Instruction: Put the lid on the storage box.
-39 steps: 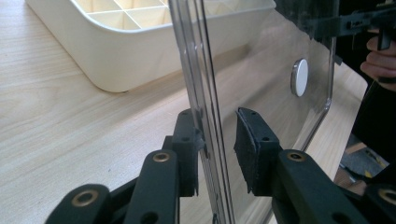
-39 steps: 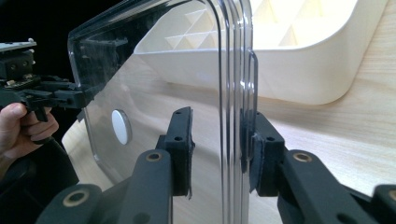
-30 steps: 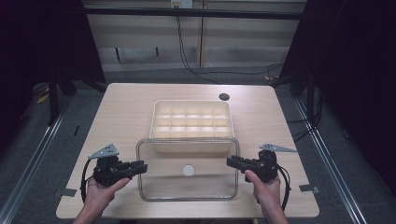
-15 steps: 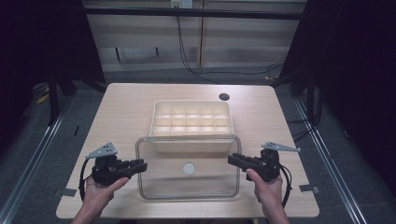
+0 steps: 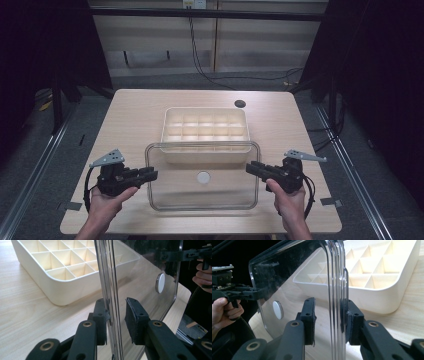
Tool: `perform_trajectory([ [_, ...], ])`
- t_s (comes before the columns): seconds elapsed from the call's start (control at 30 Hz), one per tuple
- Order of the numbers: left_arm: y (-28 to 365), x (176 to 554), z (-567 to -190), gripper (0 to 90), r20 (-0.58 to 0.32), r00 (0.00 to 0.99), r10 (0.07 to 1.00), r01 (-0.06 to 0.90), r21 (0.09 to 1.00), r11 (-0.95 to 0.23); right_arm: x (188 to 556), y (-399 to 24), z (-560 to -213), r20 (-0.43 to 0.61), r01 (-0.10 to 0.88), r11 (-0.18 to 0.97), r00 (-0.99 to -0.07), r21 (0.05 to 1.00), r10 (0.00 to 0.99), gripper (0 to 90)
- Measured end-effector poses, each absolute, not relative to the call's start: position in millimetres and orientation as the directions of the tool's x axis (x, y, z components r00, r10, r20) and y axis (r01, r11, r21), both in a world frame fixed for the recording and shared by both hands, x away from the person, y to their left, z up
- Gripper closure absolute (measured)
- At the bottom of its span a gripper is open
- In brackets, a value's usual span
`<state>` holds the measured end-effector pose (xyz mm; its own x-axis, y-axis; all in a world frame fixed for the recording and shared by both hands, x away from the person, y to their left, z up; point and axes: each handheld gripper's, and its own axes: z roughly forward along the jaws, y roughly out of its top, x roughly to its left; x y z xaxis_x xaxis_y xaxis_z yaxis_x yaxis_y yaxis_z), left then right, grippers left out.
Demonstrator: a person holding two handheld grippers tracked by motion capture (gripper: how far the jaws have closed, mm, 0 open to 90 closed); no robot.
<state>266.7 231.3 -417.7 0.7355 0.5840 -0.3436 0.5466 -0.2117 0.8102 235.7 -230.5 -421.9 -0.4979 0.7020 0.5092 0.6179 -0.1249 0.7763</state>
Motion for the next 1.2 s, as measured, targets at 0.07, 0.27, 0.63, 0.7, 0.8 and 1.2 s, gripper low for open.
perform_trajectory([
  [0.07, 230.8, 268.1, -415.1, 71.3, -0.343, 0.737, 0.582, 0.542, 0.814, -0.208, 236.1, -231.1, -419.5, 0.511, 0.614, -0.131, -0.498, 0.778, 0.701, 66.9],
  [0.27, 229.9, 270.7, -410.6, 71.2, -0.342, 0.740, 0.579, 0.538, 0.818, -0.205, 241.3, -233.0, -412.2, 0.514, 0.600, -0.146, -0.503, 0.786, 0.695, 67.0],
  [0.63, 228.9, 281.3, -397.3, 71.0, -0.326, 0.741, 0.586, 0.520, 0.832, -0.194, 252.7, -233.4, -401.1, 0.509, 0.580, -0.159, -0.510, 0.799, 0.693, 67.2],
  [0.7, 229.0, 285.1, -394.3, 71.1, -0.328, 0.742, 0.585, 0.518, 0.835, -0.188, 254.9, -233.8, -399.4, 0.507, 0.578, -0.159, -0.511, 0.800, 0.694, 67.2],
  [0.8, 228.9, 287.0, -392.2, 71.1, -0.327, 0.742, 0.585, 0.516, 0.835, -0.189, 256.8, -233.8, -398.2, 0.509, 0.577, -0.162, -0.512, 0.801, 0.692, 67.3],
  [1.2, 227.4, 301.9, -384.6, 70.7, -0.316, 0.737, 0.598, 0.511, 0.839, -0.186, 271.3, -233.6, -396.0, 0.526, 0.576, -0.192, -0.497, 0.795, 0.690, 67.2],
])
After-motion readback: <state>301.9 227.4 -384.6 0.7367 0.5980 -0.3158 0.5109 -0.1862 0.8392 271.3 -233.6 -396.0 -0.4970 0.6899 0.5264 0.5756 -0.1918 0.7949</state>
